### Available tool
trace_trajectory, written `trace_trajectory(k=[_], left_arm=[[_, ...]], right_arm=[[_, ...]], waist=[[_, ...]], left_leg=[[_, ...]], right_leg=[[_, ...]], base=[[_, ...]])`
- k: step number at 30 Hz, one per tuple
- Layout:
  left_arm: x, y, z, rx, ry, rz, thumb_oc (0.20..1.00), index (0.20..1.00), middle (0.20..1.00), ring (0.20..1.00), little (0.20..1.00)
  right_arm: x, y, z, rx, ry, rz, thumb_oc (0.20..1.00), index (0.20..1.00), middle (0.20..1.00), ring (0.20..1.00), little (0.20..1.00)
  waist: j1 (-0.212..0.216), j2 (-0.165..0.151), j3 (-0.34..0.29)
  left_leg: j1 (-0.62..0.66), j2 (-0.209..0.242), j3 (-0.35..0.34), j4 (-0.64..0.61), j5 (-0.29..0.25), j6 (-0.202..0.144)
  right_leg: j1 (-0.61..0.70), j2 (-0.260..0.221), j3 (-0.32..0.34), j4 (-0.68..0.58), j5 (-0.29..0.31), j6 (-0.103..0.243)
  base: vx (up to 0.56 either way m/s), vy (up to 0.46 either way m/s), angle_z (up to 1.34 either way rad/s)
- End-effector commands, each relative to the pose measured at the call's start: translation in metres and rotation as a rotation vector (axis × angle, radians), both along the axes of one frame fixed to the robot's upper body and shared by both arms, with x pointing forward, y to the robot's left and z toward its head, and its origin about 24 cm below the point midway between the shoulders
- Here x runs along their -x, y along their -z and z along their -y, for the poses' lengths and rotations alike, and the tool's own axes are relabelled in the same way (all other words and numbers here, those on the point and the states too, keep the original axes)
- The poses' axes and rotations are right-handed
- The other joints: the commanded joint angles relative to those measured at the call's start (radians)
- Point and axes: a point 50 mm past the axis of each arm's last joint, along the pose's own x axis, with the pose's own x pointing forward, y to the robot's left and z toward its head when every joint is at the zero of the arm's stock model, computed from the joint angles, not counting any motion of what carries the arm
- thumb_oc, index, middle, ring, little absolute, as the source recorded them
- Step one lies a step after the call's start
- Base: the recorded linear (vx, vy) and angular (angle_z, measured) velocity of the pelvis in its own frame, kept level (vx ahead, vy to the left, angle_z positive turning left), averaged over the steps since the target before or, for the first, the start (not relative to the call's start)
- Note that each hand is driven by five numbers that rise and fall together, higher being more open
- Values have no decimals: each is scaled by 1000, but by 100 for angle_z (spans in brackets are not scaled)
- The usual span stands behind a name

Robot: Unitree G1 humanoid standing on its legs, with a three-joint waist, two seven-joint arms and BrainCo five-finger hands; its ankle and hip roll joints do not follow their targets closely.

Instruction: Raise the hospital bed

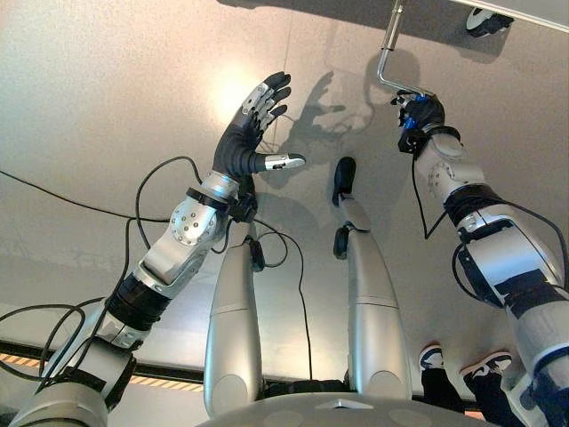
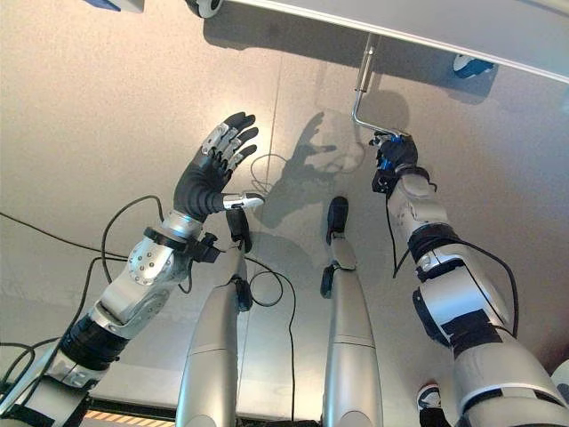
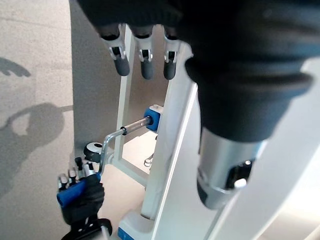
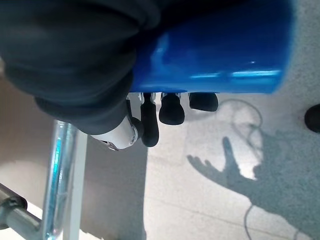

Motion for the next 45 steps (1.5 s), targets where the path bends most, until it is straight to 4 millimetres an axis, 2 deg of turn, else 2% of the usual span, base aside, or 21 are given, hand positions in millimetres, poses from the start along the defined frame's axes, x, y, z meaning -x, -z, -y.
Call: trace_trajectory(k=[1,8,12,22,27,28,33,45], left_arm=[[19,-14,7,39,72,82,1000,1000,1000,1000,1000],[18,-14,7,40,67,83,1000,1000,1000,1000,1000],[18,-13,6,41,65,83,1000,1000,1000,1000,1000],[21,-12,5,35,77,77,1000,1000,1000,1000,1000],[23,-10,4,46,86,68,1000,1000,1000,1000,1000],[23,-9,3,45,81,61,1000,1000,1000,1000,1000],[24,-6,4,47,84,53,1000,1000,1000,1000,1000],[25,-8,6,44,86,67,1000,1000,1000,1000,1000]], right_arm=[[5,29,-7,-9,-19,-70,200,200,200,200,200],[8,42,-14,-7,-47,-99,200,200,200,200,200],[9,41,-18,-37,-64,-77,200,200,200,200,200],[5,16,-11,0,-53,-10,200,200,200,200,200],[2,11,7,61,37,-51,200,200,200,200,200],[1,4,14,80,62,-49,200,200,200,200,200],[0,-7,21,106,86,-31,200,200,200,200,200],[-1,-8,21,120,96,-37,200,200,200,200,200]], waist=[[-2,-6,-18],[-4,-4,-18],[-6,-3,-18],[0,-4,-18],[17,10,-18],[23,16,-18],[27,22,-18],[22,21,-18]], left_leg=[[-9,-27,1,65,-69,8],[-8,-30,0,64,-67,9],[-10,-30,3,67,-66,8],[-9,-26,3,66,-67,7],[-17,-27,-6,68,-66,6],[-16,-27,-9,65,-65,7],[-12,-27,-8,58,-66,8],[0,-27,-5,52,-70,10]], right_leg=[[49,24,10,-145,83,91],[53,23,10,-149,86,91],[53,21,12,-149,87,93],[51,21,10,-141,81,92],[46,20,0,-131,74,90],[44,20,-4,-127,71,89],[43,20,-7,-121,64,88],[50,21,-5,-118,58,90]], base=[[0,0,0],[0,0,0],[0,0,0],[1,-3,0],[0,0,0],[0,0,0],[4,2,1],[3,1,1]])
